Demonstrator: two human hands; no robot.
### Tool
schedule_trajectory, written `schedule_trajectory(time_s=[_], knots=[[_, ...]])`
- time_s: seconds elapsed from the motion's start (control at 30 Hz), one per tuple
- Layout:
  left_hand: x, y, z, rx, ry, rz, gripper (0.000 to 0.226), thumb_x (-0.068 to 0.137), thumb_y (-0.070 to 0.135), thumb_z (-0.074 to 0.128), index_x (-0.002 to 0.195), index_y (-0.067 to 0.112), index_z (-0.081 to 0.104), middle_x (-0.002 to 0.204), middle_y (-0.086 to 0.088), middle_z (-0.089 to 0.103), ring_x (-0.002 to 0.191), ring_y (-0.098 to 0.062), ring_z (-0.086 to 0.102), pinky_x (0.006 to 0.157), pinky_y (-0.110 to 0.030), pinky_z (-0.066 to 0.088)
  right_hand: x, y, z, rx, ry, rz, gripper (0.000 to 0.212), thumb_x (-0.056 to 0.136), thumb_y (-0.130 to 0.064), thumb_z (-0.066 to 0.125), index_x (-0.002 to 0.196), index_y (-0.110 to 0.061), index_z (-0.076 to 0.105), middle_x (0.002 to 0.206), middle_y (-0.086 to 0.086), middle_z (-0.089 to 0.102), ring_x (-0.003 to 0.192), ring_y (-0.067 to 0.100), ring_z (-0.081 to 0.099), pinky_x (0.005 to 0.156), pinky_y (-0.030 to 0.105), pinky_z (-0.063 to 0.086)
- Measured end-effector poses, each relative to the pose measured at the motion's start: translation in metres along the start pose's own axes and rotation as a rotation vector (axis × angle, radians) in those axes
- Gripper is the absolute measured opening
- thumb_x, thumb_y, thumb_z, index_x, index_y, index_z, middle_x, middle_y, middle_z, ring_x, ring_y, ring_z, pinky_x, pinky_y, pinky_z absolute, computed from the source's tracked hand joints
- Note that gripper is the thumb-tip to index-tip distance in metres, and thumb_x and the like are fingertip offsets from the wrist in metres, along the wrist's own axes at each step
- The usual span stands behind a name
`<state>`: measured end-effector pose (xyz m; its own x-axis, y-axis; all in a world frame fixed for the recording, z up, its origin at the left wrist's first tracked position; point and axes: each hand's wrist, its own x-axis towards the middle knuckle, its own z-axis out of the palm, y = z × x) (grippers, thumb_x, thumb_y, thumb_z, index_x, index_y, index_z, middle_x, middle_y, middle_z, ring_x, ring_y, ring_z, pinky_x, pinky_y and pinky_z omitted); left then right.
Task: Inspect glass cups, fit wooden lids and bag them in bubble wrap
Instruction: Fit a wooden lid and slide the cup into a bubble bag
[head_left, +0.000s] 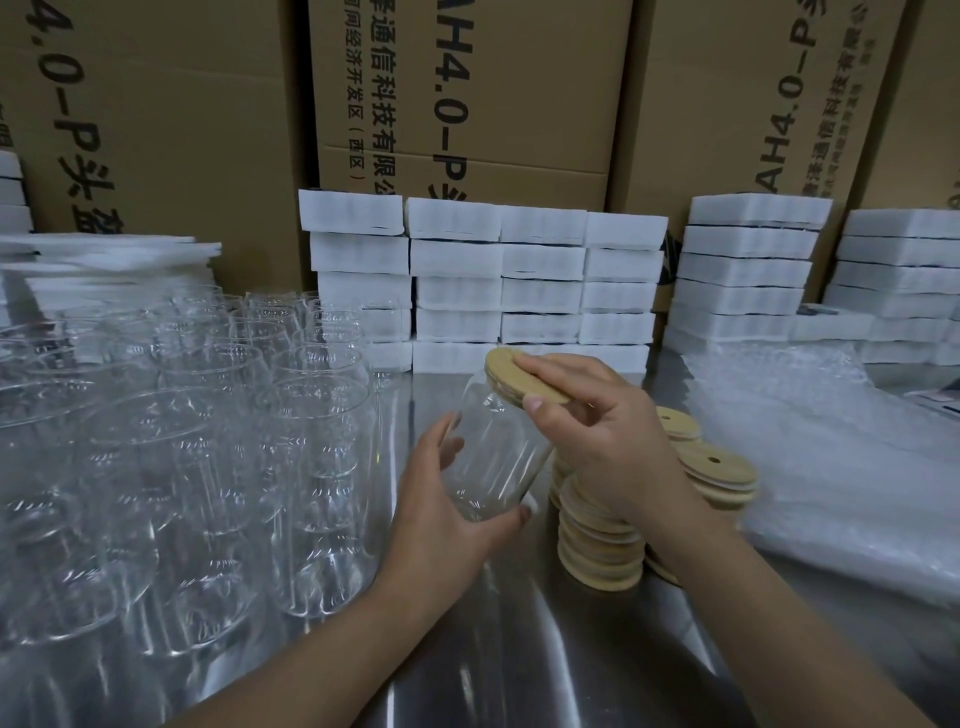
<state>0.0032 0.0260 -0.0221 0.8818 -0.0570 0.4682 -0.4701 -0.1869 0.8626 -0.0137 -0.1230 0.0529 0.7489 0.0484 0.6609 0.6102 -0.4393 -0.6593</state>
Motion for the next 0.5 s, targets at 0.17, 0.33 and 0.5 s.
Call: schedule_trajectory(time_s=[0.17, 0.33, 0.5], knots=[[0.002, 0.002, 0.000, -0.026, 0.005, -0.019, 0.100, 0.063, 0.014, 0.091, 0.142, 0.033, 0.033, 0.131, 0.004, 0.047, 0.124, 0.000, 0.043, 0.109, -0.040, 0.041, 0.000, -0.010, -0.008, -0.309, -0.116, -0.004, 0.052, 0.082, -0.070, 0.045, 0.129, -0.048, 0.049, 0.140, -0.019, 0.047, 0.130, -0.004, 0.037, 0.110, 0.024, 0.029], [0.003, 0.005, 0.002, -0.082, 0.018, -0.013, 0.097, 0.063, 0.014, 0.091, 0.136, 0.040, 0.033, 0.131, 0.011, 0.047, 0.121, 0.015, 0.040, 0.111, -0.034, 0.038, 0.018, -0.022, -0.073, -0.453, 0.172, -0.038, 0.036, 0.100, -0.040, 0.039, 0.126, -0.029, 0.061, 0.122, -0.014, 0.058, 0.113, 0.004, 0.050, 0.089, 0.025, 0.038], [0.001, 0.006, -0.003, -0.131, 0.036, -0.030, 0.098, 0.064, 0.016, 0.090, 0.137, 0.043, 0.031, 0.121, 0.028, 0.043, 0.123, 0.004, 0.044, 0.110, -0.041, 0.041, 0.039, 0.012, -0.167, -1.244, 0.085, 0.837, 0.049, 0.098, -0.032, 0.045, 0.140, -0.007, 0.044, 0.143, 0.020, 0.041, 0.127, 0.038, 0.041, 0.102, 0.043, 0.037]])
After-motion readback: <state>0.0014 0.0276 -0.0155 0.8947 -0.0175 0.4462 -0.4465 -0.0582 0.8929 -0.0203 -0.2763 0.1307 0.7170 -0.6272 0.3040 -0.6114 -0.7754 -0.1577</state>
